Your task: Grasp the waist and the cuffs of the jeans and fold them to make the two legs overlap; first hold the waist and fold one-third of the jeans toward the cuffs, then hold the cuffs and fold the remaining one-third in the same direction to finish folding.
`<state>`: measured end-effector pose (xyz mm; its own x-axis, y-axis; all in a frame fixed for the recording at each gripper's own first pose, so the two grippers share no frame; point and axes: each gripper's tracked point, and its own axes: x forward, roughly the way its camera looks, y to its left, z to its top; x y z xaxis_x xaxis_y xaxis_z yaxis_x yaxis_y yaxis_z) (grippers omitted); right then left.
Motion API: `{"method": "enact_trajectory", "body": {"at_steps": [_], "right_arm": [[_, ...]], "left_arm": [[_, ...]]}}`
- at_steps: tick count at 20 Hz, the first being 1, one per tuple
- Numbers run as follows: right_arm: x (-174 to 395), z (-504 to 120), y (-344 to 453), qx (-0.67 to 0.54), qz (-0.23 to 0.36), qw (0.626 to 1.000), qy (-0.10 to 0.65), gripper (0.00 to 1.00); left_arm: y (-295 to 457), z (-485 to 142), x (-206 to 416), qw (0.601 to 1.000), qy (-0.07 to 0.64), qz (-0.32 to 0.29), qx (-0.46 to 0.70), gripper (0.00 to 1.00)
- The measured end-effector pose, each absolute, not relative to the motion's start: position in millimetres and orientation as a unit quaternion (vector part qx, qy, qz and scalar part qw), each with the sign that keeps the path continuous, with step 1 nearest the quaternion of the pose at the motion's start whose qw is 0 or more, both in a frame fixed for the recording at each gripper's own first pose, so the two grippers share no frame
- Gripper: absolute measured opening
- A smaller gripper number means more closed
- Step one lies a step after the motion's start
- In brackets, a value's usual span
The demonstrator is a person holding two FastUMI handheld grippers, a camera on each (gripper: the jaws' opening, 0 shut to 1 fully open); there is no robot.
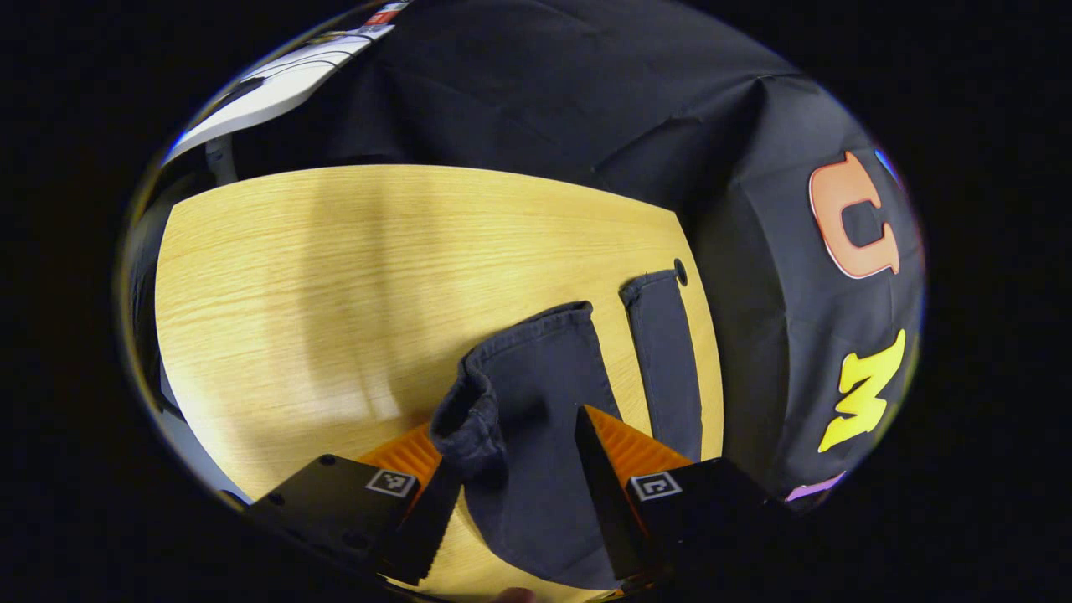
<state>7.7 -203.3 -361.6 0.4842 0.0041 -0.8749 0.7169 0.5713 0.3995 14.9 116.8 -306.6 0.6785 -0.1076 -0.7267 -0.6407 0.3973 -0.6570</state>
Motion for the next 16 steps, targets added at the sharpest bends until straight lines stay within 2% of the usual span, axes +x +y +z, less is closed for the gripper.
{"method": "enact_trajectory", "body": {"at_steps": [1,2,3,4,5,7,12,15,16], "right_arm": [[2.8,-362.9,-208.3,0.403,-0.246,0.755,0.454,0.66],[0.7,-362.5,-213.5,0.415,-0.262,0.745,0.453,0.50],[-1.4,-359.1,-212.5,0.438,-0.266,0.733,0.448,0.37],[0.5,-359.1,-212.4,0.457,-0.264,0.723,0.446,0.24],[3.5,-357.6,-214.7,0.476,-0.263,0.717,0.438,0.24],[2.9,-357.0,-212.2,0.494,-0.263,0.704,0.438,0.09],[5.8,-343.6,-215.7,0.509,-0.244,0.712,0.417,0.09],[9.9,-324.4,-214.8,0.520,-0.233,0.717,0.402,0.01],[11.3,-318.6,-212.3,0.519,-0.228,0.720,0.400,0.01]], "left_arm": [[114.6,-309.6,16.2,0.751,0.365,0.175,-0.521,0.70],[114.0,-310.4,14.1,0.747,0.372,0.176,-0.522,0.72],[115.9,-313.5,11.4,0.744,0.377,0.182,-0.521,0.42],[117.6,-316.6,12.9,0.741,0.378,0.185,-0.524,0.31],[116.2,-318.1,13.5,0.737,0.382,0.184,-0.526,0.21],[115.4,-318.8,12.1,0.730,0.392,0.183,-0.529,0.10],[114.6,-300.5,11.0,0.709,0.412,0.172,-0.546,0.04],[112.1,-275.6,20.7,0.716,0.405,0.151,-0.548,0.04],[111.4,-265.5,24.9,0.717,0.401,0.147,-0.551,0.04]]}}
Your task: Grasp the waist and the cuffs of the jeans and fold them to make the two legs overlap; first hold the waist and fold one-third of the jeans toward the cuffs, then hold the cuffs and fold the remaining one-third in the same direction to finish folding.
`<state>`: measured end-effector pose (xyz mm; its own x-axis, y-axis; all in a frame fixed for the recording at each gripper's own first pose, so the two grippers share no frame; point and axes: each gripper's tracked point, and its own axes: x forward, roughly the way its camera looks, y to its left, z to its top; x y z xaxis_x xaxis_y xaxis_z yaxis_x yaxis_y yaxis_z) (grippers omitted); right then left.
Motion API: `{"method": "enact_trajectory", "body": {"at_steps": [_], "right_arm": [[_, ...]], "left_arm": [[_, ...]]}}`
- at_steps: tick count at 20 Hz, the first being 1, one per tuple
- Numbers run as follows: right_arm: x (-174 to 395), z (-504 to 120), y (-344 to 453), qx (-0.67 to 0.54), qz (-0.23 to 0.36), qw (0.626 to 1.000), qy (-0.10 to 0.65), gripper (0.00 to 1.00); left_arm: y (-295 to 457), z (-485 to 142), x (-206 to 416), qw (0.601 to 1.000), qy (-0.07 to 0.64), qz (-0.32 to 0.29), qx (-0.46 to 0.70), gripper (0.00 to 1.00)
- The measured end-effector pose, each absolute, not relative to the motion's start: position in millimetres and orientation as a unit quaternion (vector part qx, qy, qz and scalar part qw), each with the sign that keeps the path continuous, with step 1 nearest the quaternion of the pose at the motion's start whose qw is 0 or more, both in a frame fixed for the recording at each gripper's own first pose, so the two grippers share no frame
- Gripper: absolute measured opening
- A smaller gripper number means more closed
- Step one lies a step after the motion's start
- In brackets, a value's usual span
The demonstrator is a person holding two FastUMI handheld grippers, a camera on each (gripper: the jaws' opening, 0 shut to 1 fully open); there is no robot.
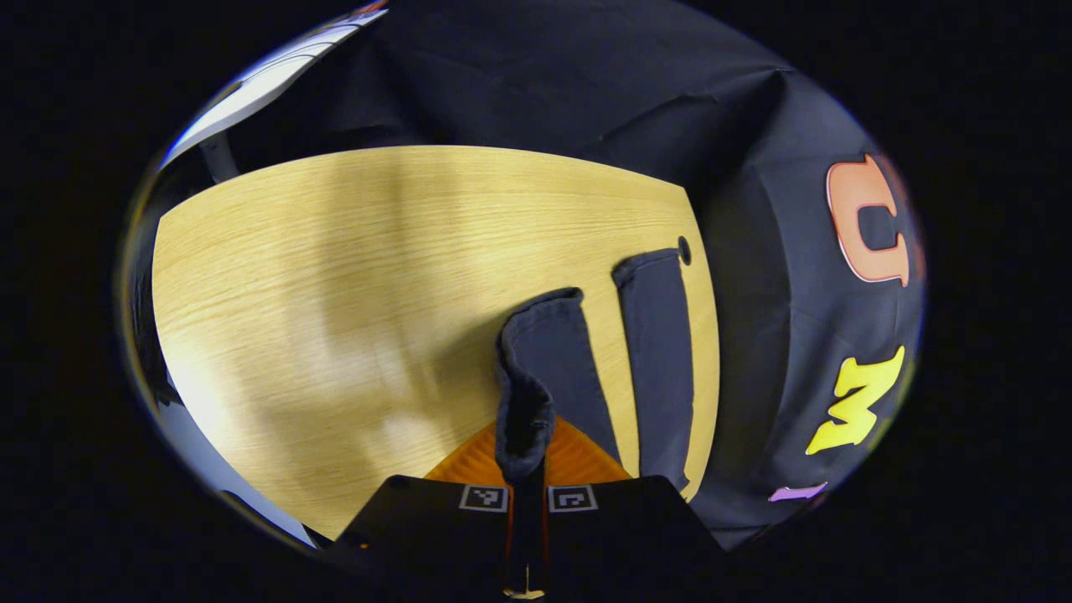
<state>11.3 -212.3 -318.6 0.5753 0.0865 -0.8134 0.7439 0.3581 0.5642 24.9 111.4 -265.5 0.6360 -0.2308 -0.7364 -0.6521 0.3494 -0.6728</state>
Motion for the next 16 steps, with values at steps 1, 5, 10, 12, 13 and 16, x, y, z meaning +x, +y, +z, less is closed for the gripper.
{"method": "enact_trajectory", "body": {"at_steps": [1,5,10,12,13,16], "right_arm": [[18.7,-314.2,-207.2,0.520,-0.221,0.722,0.399,0.01],[31.3,-281.0,-202.0,0.532,-0.196,0.724,0.391,0.01],[82.8,-240.3,-187.2,0.542,-0.154,0.728,0.391,0.01],[100.9,-232.8,-184.0,0.544,-0.146,0.726,0.394,0.01],[108.3,-230.3,-182.1,0.546,-0.144,0.724,0.396,0.01],[134.1,-228.3,-184.6,0.554,-0.145,0.714,0.402,0.01]], "left_arm": [[109.1,-256.2,27.7,0.717,0.397,0.142,-0.555,0.04],[106.3,-218.9,43.0,0.711,0.393,0.127,-0.569,0.04],[104.9,-178.4,92.7,0.708,0.395,0.107,-0.575,0.04],[102.2,-171.4,116.3,0.710,0.407,0.102,-0.565,0.04],[100.7,-171.5,126.9,0.711,0.416,0.101,-0.557,0.04],[98.5,-169.9,166.6,0.701,0.437,0.104,-0.554,0.04]]}}
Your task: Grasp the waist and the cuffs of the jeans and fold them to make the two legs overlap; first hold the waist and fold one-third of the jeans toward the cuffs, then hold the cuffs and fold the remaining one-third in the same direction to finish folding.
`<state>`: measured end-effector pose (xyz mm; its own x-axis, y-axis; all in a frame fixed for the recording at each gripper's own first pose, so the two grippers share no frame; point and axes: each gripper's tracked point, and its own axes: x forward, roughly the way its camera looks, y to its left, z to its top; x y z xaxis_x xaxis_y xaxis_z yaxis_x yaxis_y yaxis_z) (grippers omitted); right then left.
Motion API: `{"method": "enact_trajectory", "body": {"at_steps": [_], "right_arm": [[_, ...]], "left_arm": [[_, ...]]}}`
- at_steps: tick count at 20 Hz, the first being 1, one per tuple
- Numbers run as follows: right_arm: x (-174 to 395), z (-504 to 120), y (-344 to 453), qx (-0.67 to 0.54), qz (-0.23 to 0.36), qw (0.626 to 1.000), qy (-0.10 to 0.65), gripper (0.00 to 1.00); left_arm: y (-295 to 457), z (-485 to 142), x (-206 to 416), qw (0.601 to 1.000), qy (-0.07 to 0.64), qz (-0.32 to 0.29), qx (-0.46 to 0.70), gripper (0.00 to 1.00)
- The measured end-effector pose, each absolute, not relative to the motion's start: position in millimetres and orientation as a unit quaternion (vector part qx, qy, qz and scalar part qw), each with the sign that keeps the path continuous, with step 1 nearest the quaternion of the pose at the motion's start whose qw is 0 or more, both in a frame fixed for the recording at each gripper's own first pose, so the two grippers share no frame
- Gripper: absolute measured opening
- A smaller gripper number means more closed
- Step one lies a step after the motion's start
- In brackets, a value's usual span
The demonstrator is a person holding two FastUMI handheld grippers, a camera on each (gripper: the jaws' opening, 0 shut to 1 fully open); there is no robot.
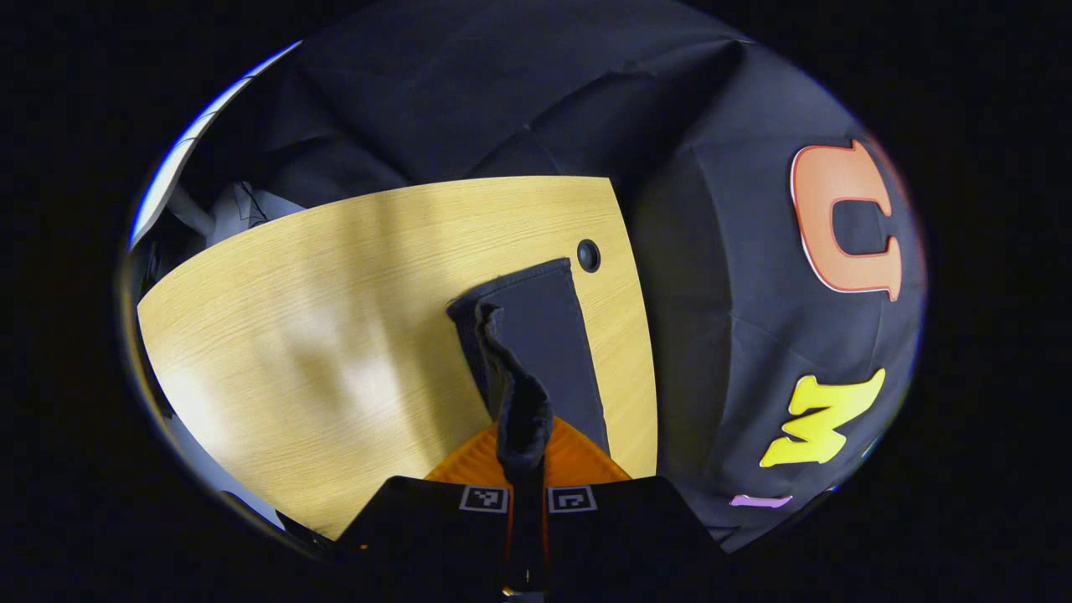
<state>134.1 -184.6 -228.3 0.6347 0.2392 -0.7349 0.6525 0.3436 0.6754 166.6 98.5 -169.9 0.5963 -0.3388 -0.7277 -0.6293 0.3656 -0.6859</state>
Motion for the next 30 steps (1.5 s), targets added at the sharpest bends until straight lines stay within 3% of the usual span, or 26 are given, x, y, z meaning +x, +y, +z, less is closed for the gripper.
{"method": "enact_trajectory", "body": {"at_steps": [13,16,22,24,26,27,30], "right_arm": [[239.5,-281.7,-189.6,0.538,-0.168,0.711,0.420,0.00],[256.7,-292.1,-186.0,0.547,-0.169,0.712,0.407,0.01],[273.2,-317.3,-180.5,0.564,-0.179,0.701,0.399,0.01],[278.8,-316.2,-177.0,0.553,-0.173,0.711,0.398,0.19],[280.1,-312.3,-170.8,0.538,-0.161,0.723,0.402,0.16],[277.5,-309.7,-164.8,0.529,-0.152,0.728,0.409,0.35],[266.4,-289.3,-148.7,0.488,-0.124,0.761,0.409,0.92]], "left_arm": [[75.9,-251.2,309.3,0.693,0.502,0.096,-0.508,0.03],[77.3,-266.8,323.8,0.704,0.507,0.089,-0.490,0.03],[77.5,-296.2,325.2,0.683,0.517,0.109,-0.504,0.10],[79.5,-286.3,326.9,0.697,0.512,0.101,-0.491,0.19],[80.4,-274.7,328.1,0.713,0.514,0.098,-0.466,0.71],[82.1,-270.2,326.0,0.719,0.517,0.103,-0.453,0.97],[83.7,-241.9,314.4,0.733,0.499,0.109,-0.450,0.98]]}}
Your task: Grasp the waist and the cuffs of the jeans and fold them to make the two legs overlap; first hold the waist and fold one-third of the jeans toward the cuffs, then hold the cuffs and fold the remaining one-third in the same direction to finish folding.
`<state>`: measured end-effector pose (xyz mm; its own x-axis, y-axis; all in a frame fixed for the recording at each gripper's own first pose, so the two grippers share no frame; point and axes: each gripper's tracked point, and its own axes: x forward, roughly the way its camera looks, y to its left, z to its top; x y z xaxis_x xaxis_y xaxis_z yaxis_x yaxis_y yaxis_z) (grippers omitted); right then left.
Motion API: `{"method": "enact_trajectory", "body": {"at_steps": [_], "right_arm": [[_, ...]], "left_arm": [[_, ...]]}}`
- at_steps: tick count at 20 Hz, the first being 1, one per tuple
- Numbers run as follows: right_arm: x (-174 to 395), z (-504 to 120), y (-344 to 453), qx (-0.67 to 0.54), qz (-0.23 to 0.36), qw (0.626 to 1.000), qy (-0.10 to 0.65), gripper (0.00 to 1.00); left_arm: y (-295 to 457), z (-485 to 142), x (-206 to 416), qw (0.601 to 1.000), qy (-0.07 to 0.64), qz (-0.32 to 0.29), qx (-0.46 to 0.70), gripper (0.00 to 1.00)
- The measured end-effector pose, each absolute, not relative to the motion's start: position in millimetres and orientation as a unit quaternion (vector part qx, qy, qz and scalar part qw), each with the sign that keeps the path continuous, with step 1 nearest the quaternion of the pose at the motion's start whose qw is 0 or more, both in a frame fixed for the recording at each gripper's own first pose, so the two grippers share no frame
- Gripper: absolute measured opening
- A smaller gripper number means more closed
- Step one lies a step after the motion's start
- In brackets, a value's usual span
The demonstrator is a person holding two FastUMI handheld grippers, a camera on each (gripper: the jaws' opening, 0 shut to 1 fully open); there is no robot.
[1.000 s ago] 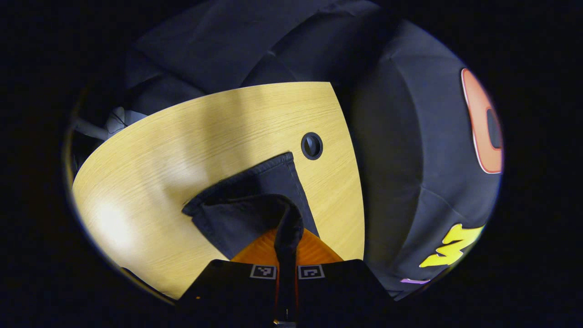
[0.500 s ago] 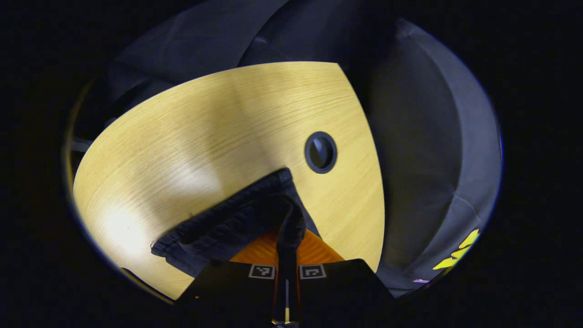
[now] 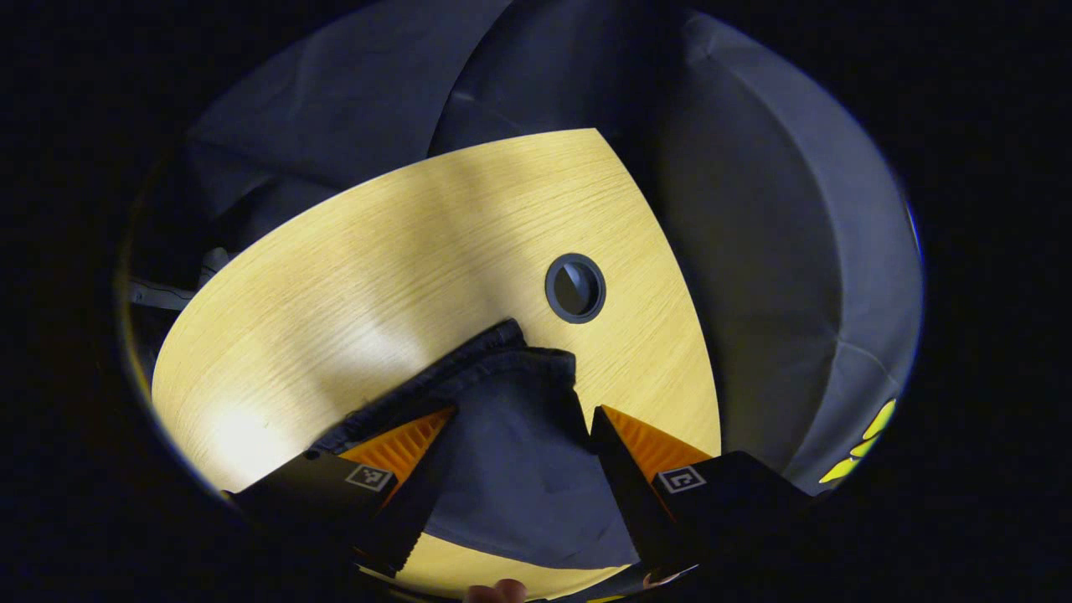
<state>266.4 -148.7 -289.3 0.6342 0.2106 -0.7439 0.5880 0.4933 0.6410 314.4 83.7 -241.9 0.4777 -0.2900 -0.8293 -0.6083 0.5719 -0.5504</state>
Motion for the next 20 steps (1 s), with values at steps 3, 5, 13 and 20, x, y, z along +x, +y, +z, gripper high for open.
{"method": "enact_trajectory", "body": {"at_steps": [3,5,13,20], "right_arm": [[243.8,-254.8,-143.8,0.410,-0.102,0.816,0.396,0.96],[225.9,-215.1,-144.0,0.337,-0.079,0.865,0.364,0.88],[109.9,-63.7,-111.5,0.157,0.008,0.971,0.181,0.93],[32.3,-58.4,-122.1,0.073,-0.026,0.983,0.166,0.98]], "left_arm": [[80.5,-181.4,305.9,0.794,0.448,0.073,-0.406,0.99],[75.7,-129.4,289.2,0.859,0.387,0.042,-0.332,1.00],[-3.4,44.2,180.2,0.987,0.131,-0.045,-0.078,0.99],[-79.5,26.2,98.7,0.994,0.076,-0.061,-0.059,0.99]]}}
